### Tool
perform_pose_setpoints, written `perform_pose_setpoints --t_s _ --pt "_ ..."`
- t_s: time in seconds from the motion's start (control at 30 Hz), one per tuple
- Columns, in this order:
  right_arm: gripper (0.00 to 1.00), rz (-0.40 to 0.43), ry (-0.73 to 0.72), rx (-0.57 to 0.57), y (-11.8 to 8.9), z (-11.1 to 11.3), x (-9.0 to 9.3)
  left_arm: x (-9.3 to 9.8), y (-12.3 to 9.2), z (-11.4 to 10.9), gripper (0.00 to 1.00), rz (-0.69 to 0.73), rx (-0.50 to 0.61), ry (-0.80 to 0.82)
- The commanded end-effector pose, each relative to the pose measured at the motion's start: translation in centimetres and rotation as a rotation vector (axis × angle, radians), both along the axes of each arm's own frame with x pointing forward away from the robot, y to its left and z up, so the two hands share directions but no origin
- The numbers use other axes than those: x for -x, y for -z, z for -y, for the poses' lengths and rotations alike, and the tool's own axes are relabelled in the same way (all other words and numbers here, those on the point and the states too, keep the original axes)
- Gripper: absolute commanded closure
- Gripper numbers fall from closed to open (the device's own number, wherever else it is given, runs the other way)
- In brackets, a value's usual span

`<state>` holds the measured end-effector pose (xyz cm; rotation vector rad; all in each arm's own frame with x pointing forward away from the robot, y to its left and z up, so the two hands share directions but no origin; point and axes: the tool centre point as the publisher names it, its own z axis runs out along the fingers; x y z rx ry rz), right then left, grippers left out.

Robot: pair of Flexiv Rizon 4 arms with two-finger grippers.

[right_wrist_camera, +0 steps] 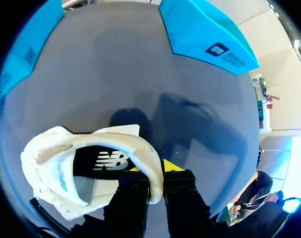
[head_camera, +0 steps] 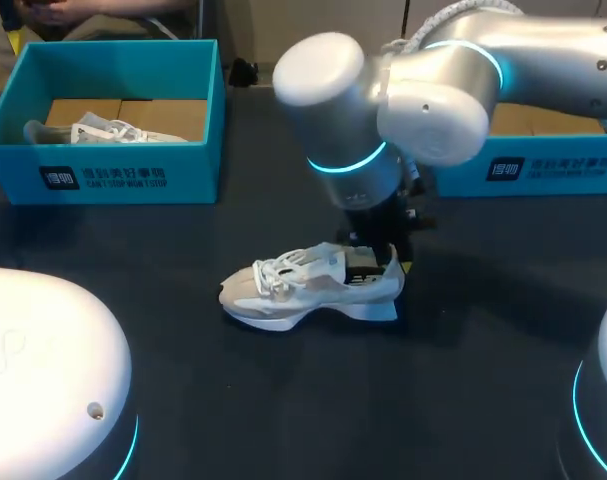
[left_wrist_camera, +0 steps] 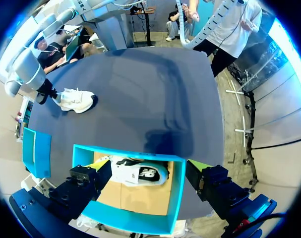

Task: Take the shoe out of the shoebox, open the shoe tongue, remove and reinsert the insole, then place the shoe into the shoebox

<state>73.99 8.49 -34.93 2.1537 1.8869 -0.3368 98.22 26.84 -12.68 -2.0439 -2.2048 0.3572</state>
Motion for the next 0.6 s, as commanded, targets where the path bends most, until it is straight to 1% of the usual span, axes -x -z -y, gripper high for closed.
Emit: perform_pose_setpoints --t_s 0.03,0.13,0.17,0.2,0.23,0.27,0.3,0.33,0.43,0.6 --pt "1.00 -0.010 0.004 0.008 0.9 -0.4 -0.1 -0.1 -0.1 0.0 0.00 -0.002 -0.003 0.001" --pt "1.00 -0.012 0.014 0.000 1.1 -0.4 0.0 -0.1 -0.1 0.0 0.00 -0.002 -0.003 0.001" --pt "0.94 -0.012 0.017 -0.001 1.0 -0.4 0.0 -0.1 -0.1 0.0 0.00 -0.002 -0.003 0.001" --pt "0.74 -0.009 0.023 -0.010 0.8 -0.4 0.1 -0.1 -0.1 0.0 0.00 -0.002 -0.003 0.001" --pt "0.56 -0.008 0.024 -0.010 0.5 -0.3 0.1 -0.1 -0.1 0.0 0.00 -0.002 -0.003 0.001" --pt "0.53 -0.006 0.024 -0.013 0.2 -0.3 0.2 -0.1 -0.1 0.0 0.00 -0.002 -0.003 0.001" --pt "0.51 0.007 0.031 -0.029 -0.2 -0.3 0.2 -0.1 -0.1 0.0 0.00 -0.002 -0.003 0.001" --pt "0.45 0.010 0.038 -0.045 -0.6 -0.2 0.2 -0.1 -0.1 0.0 0.00 -0.002 -0.003 0.001" --pt "0.00 0.019 0.035 -0.063 -2.1 -0.4 0.2 -0.1 -0.1 0.0 0.00 -0.002 -0.003 0.001" --pt "0.00 0.018 -0.007 -0.110 -4.8 -0.8 0.1 -0.1 -0.1 0.0 0.00 -0.002 -0.003 0.001"
